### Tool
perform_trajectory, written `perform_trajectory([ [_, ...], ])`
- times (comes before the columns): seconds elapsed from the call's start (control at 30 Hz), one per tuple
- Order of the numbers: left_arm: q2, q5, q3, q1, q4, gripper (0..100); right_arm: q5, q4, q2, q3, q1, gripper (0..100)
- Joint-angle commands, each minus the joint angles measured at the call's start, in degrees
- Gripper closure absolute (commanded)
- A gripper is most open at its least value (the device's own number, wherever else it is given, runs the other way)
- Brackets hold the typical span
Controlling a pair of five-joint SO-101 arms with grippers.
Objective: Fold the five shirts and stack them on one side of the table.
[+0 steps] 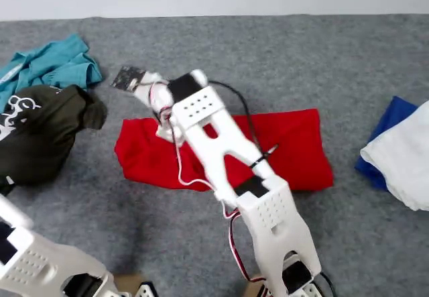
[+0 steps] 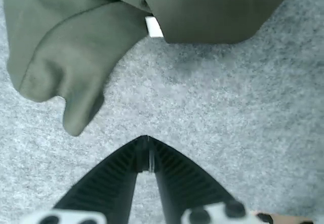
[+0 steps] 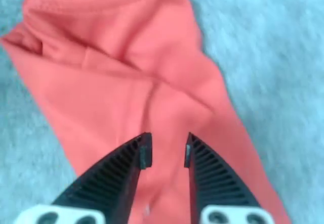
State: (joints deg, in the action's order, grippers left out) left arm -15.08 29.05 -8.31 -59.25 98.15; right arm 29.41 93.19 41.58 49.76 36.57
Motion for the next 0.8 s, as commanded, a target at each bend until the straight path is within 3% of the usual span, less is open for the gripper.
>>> perform_trajectory([
  [0.0, 4.7, 0.2, -0.2, -0.1, 1.4, 100, -3.9, 5.4, -4.6, 6.2, -4.5, 87.2],
  [0.37, 13.7, 0.2, 0.0, 0.0, 2.2, 100, -17.1, 9.6, -9.4, 3.3, -17.8, 87.2],
  [0.77, 15.7, 0.4, 3.8, 0.4, 2.2, 100, -19.8, 9.2, -22.3, -17.8, -31.3, 87.2],
])
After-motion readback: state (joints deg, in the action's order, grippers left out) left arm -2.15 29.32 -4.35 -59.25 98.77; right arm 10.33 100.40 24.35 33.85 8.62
